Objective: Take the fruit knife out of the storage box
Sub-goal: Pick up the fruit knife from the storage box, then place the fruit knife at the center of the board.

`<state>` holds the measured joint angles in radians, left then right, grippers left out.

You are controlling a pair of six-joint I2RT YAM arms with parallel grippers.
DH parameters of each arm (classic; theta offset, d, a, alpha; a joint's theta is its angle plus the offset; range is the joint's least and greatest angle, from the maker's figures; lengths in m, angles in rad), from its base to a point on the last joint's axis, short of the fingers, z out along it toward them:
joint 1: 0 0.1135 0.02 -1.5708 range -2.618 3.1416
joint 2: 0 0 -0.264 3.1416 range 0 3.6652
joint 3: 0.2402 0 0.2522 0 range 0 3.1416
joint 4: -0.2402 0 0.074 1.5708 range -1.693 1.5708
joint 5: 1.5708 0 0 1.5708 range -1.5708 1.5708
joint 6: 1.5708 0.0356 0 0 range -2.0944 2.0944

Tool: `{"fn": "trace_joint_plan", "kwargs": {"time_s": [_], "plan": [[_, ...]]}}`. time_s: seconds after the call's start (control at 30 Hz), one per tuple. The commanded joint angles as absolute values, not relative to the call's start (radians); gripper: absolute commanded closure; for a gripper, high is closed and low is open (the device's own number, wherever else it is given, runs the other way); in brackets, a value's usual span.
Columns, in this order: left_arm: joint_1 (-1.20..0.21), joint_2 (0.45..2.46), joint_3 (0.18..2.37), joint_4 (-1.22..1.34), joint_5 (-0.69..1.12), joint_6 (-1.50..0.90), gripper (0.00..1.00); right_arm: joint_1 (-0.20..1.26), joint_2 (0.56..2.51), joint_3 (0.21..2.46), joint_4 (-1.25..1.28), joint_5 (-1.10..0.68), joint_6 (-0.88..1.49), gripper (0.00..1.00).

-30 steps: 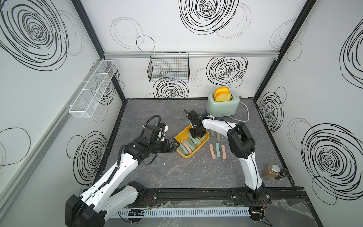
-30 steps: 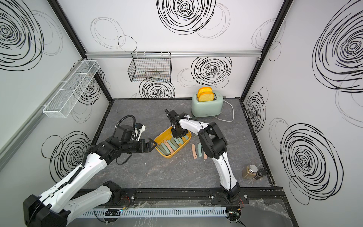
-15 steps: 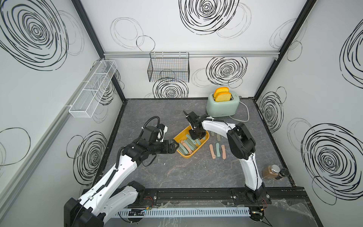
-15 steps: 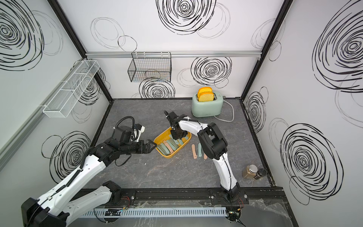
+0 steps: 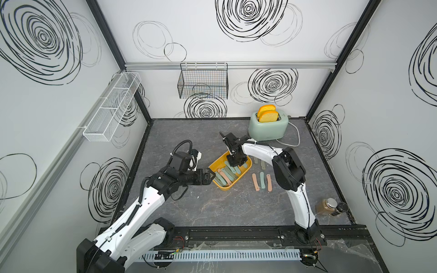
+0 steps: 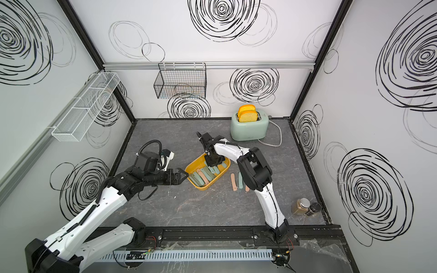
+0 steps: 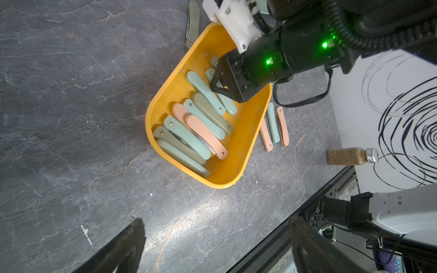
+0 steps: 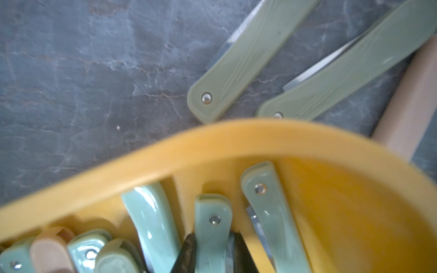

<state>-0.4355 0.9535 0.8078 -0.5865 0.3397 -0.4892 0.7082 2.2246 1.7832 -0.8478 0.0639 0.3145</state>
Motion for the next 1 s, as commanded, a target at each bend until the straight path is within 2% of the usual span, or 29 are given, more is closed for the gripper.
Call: {"fn": "trace_joint_plan", "kwargs": {"time_s": [0.0, 0.17, 0.47, 0.7, 0.97], "plan": [[-0.427, 0.951, 0.840, -0.579, 0.352, -0.477, 0.02, 0.698, 2.232, 1.881, -0.936, 0.075, 0.319, 0.80], [-0.431, 0.966, 0.848, -0.565, 0.360, -0.487, 0.02, 0.690, 2.230, 1.949, -0.970, 0.076, 0.316, 0.80], [-0.451, 0.987, 0.867, -0.553, 0.367, -0.491, 0.02, 0.678, 2.206, 1.941, -0.982, 0.054, 0.329, 0.79], [-0.518, 1.028, 0.874, -0.487, 0.364, -0.524, 0.02, 0.651, 2.091, 1.850, -0.965, 0.028, 0.363, 0.79], [-0.654, 1.154, 0.936, -0.398, 0.329, -0.555, 0.02, 0.564, 1.915, 1.692, -0.939, 0.009, 0.385, 0.79]]}}
